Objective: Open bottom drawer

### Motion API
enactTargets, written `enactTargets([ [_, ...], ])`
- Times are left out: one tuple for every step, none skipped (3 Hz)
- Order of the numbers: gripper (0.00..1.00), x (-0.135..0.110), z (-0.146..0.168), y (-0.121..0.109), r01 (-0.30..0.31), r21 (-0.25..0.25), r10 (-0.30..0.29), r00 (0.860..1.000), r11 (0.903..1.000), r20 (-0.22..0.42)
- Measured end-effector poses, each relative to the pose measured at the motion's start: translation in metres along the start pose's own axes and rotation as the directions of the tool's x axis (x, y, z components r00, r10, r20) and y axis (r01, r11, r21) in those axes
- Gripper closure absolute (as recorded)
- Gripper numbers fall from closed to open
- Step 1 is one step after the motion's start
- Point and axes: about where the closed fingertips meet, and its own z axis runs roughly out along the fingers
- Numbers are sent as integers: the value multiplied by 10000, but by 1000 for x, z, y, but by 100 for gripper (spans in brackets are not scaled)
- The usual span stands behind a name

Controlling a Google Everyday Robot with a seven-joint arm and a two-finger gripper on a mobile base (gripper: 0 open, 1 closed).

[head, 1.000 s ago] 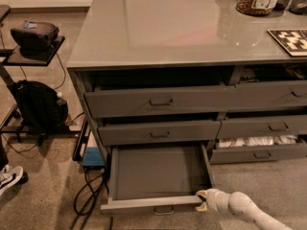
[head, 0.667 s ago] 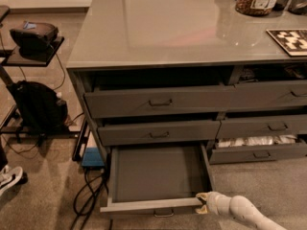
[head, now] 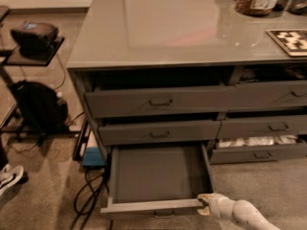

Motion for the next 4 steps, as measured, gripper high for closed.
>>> enactTargets([
  [100, -1, -2, 2, -2, 5, 2, 10000, 10000, 8],
  [100, -5, -12, 16, -33, 37, 33, 10000, 10000, 61],
  [81, -6, -14, 15, -33, 37, 33, 10000, 10000, 62],
  [58, -6, -14, 15, -33, 37, 33, 10000, 10000, 62],
])
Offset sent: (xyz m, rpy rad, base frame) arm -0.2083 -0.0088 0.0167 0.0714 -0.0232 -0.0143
